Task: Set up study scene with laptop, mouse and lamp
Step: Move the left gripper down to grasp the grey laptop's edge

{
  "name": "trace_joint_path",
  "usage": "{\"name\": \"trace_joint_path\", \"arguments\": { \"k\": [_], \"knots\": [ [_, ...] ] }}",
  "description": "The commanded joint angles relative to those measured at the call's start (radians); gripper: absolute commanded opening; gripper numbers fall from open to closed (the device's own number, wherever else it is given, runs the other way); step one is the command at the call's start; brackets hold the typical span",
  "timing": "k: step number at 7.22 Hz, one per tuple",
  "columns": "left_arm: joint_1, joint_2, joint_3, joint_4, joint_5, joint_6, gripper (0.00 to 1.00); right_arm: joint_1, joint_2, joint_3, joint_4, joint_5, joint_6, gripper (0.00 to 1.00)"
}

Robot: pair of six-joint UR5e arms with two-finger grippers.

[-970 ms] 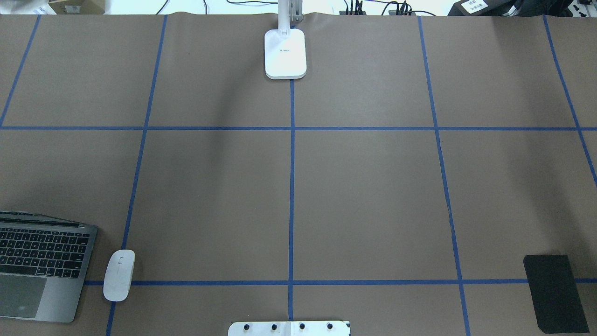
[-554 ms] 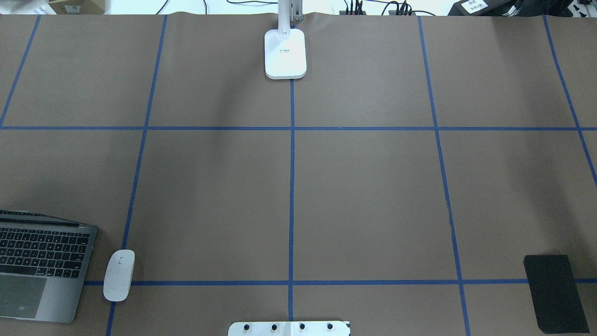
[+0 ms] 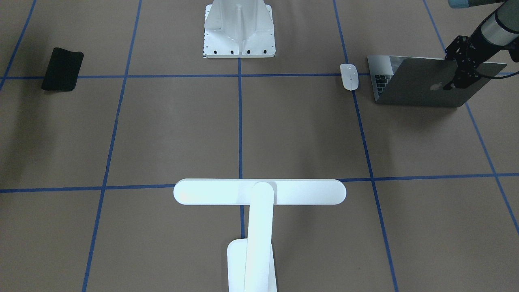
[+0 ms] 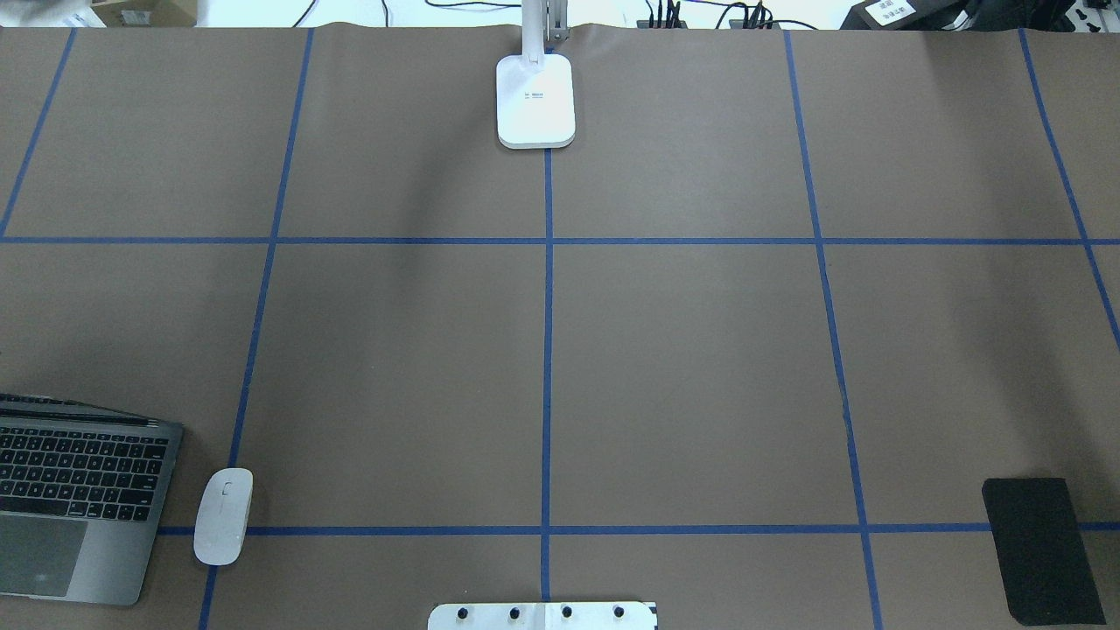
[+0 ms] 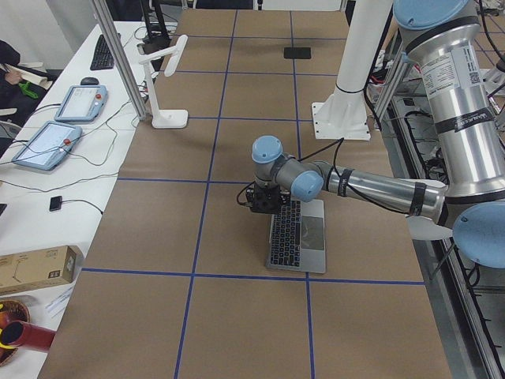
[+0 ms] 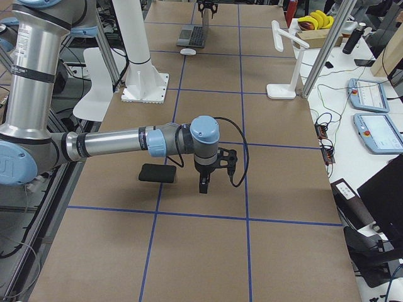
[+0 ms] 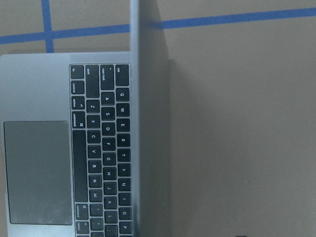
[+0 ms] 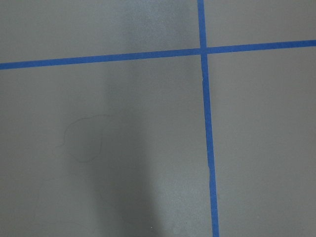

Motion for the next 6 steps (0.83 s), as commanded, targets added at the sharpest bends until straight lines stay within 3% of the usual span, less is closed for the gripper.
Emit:
{"name": "trace_joint_path", "arguments": {
  "k": [1,3,6],
  "knots": [
    [0.002,0.0,-0.002,-0.002,-0.003,0.002,0.0,0.0,-0.001,0.002,0.0,-0.001,0.0,1.0],
    [-0.002,-0.008,-0.017,0.007,-0.018,0.013,0.0,0.0,-0.001,0.002,0.0,0.0,0.0,1.0],
    [-0.01,-0.037,-0.067,0.041,-0.136,0.02,0.0,0.0,-0.01,0.001,-0.003,0.028,-0.002,1.0]
  ]
}}
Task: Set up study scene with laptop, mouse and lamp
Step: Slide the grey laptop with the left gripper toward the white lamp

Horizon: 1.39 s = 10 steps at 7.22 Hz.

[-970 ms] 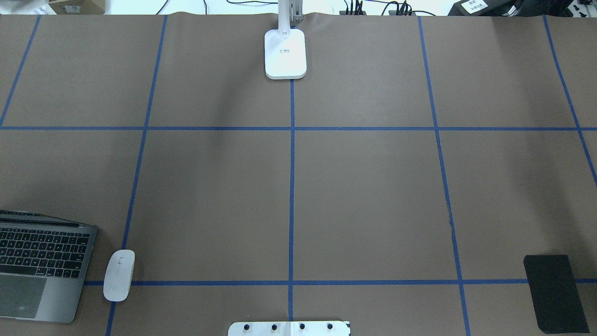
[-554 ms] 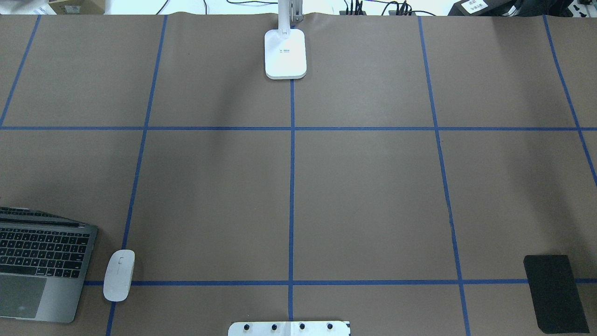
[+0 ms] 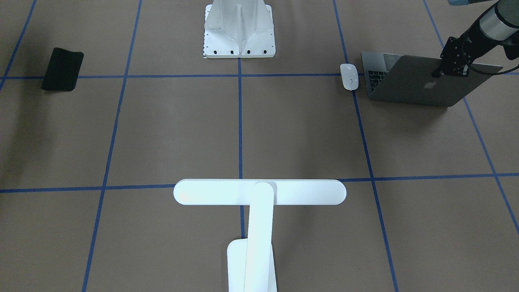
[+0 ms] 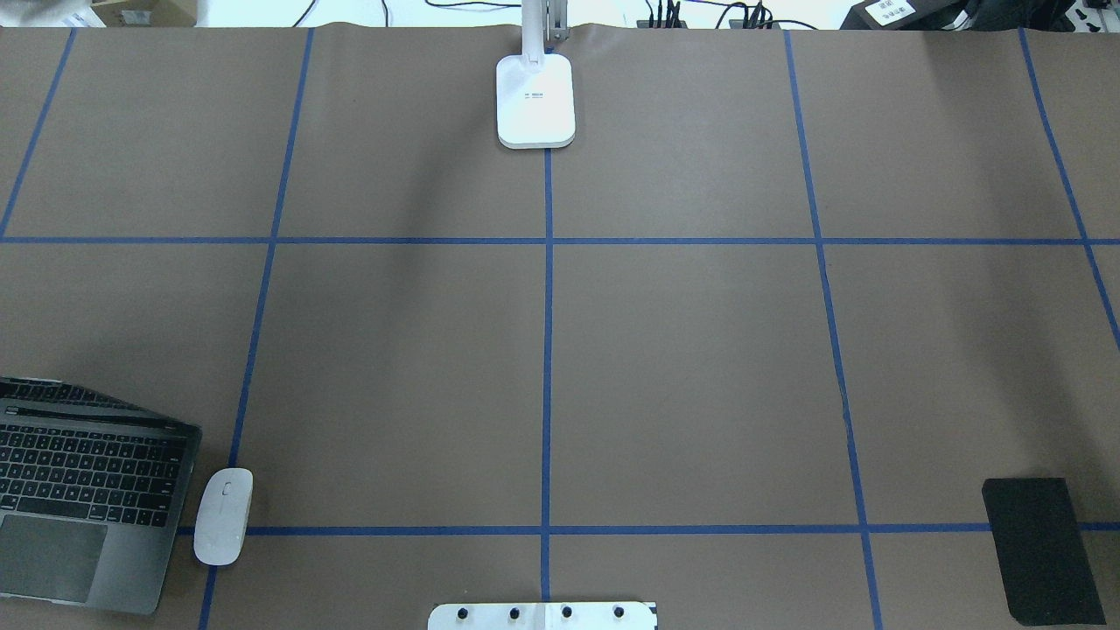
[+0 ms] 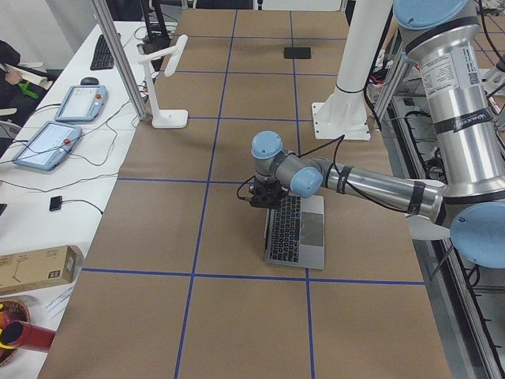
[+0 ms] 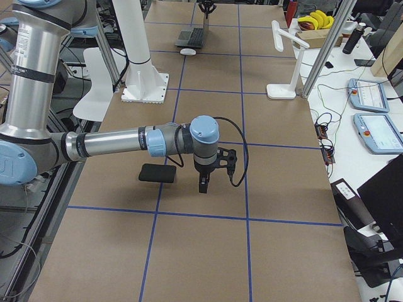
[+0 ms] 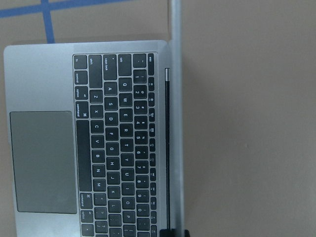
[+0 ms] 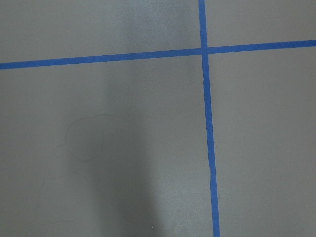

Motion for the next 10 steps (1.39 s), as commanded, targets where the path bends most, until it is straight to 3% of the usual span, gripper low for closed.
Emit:
{"name": "trace_joint_path", "arguments": {
  "k": [1,3,5,6,8,10],
  "knots": [
    [0.003,-0.092,-0.027,0.083,-0.045,0.005,0.0,0.0,-0.008,-0.001,-0.001,0.016,-0.001,1.0],
    [-0.028,-0.264,-0.077,0.334,-0.042,0.076,0.0,0.002,-0.023,-0.001,-0.001,0.022,-0.002,1.0],
    [-0.074,-0.544,-0.079,0.671,-0.031,0.164,0.0,0.002,-0.022,-0.001,-0.005,0.025,-0.001,1.0],
    [-0.079,-0.661,-0.067,0.773,-0.028,0.17,0.0,0.002,-0.022,-0.001,-0.005,0.025,-0.001,1.0],
    [-0.073,-0.811,-0.013,0.853,-0.028,0.164,0.0,0.002,-0.023,-0.006,-0.005,0.024,-0.002,1.0],
    [-0.056,-0.982,0.095,0.866,0.039,0.076,0.0,0.002,-0.025,-0.009,-0.008,0.025,-0.001,1.0]
  ]
}}
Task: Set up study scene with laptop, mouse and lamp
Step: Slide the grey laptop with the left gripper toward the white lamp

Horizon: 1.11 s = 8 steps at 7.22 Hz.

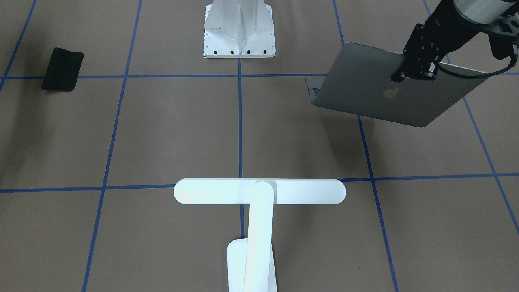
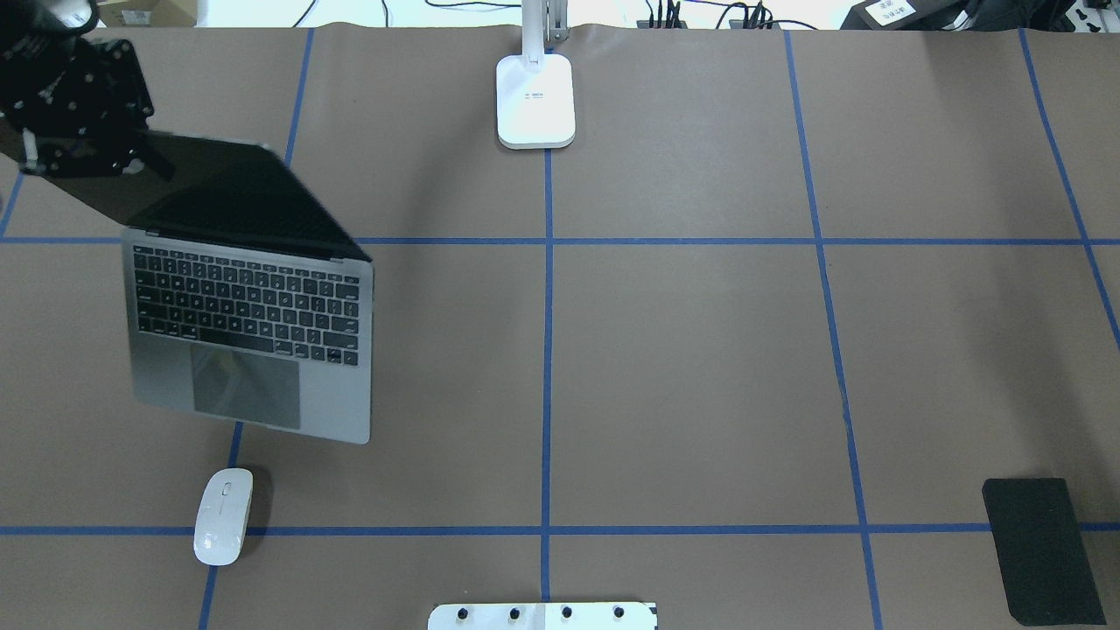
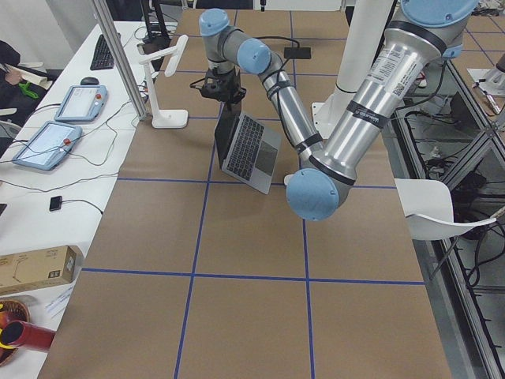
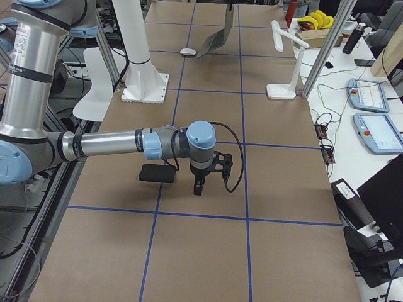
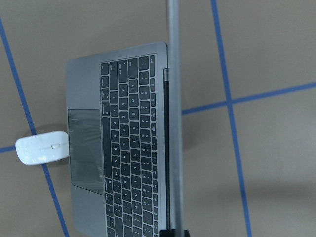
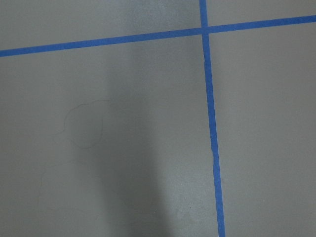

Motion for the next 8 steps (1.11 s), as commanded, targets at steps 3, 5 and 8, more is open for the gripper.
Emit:
{"name": "trace_joint_path", "arguments": {
  "k": [3,5,8],
  "knots": [
    [0.143,-0.233,0.173,-0.039,0.132,-0.216,0.0,0.0,-0.001,-0.012,-0.022,0.011,0.001,1.0],
    [0.192,-0.277,0.301,-0.25,0.198,-0.358,0.0,-0.002,-0.001,-0.016,-0.022,0.02,0.001,1.0],
    [0.24,-0.324,0.392,-0.394,0.258,-0.407,0.0,-0.002,-0.008,-0.023,-0.022,0.03,0.001,1.0]
  ]
}}
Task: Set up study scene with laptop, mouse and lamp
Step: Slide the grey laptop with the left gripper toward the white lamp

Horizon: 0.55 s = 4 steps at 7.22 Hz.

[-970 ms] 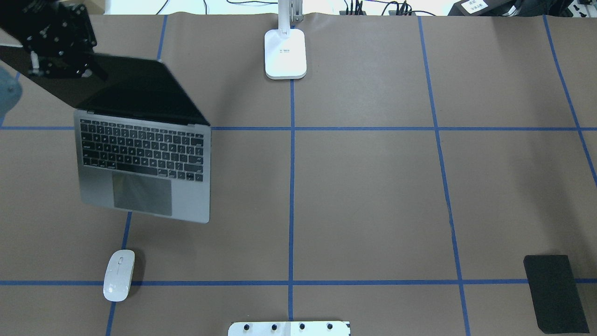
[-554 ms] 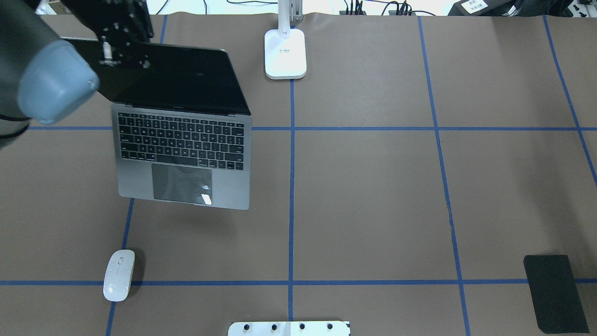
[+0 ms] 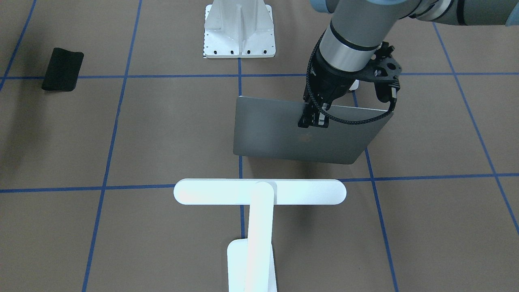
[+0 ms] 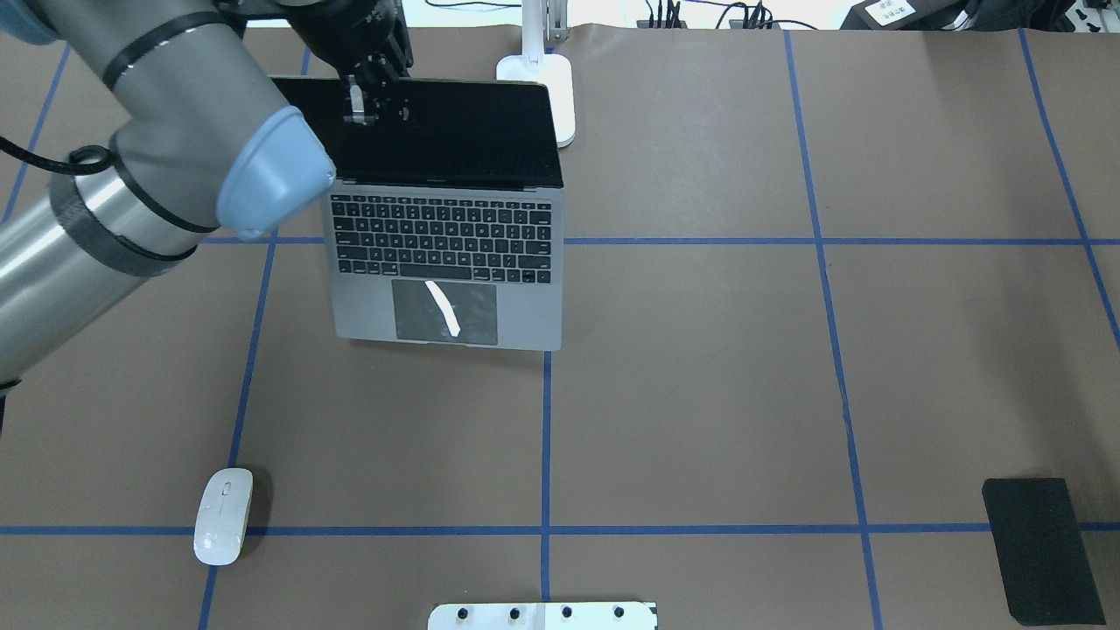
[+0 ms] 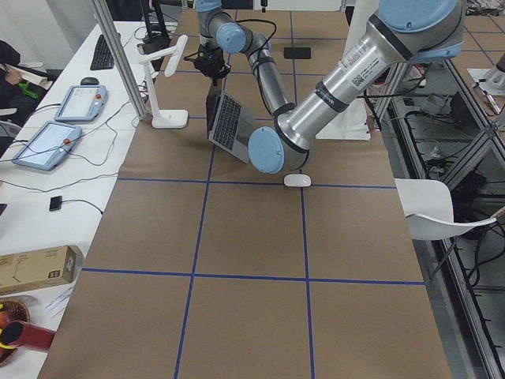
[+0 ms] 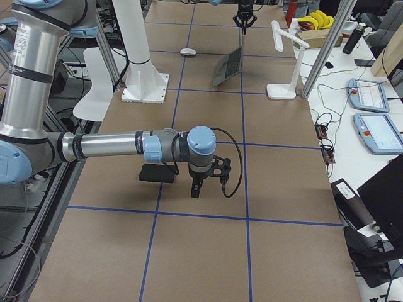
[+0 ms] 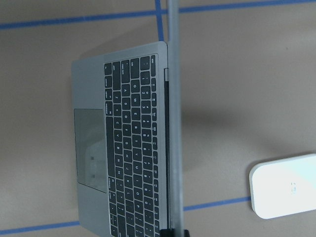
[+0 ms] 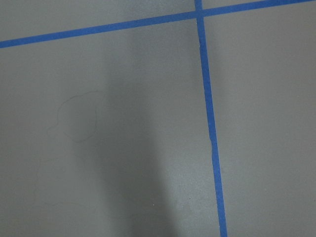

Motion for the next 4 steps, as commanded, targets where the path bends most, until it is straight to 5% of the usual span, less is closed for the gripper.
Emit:
{"name": "trace_joint_path", "arguments": {
  "k": [1,4],
  "knots": [
    [0.051,-0.01,0.071,-0.131,0.084,-0.058,0.0,0.0,-0.012,0.0,0.0,0.005,0.0,1.0],
    [0.114,-0.007,0.171,-0.253,0.223,-0.125,0.0,0.0,-0.021,-0.002,0.0,0.005,0.0,1.0]
  ]
}}
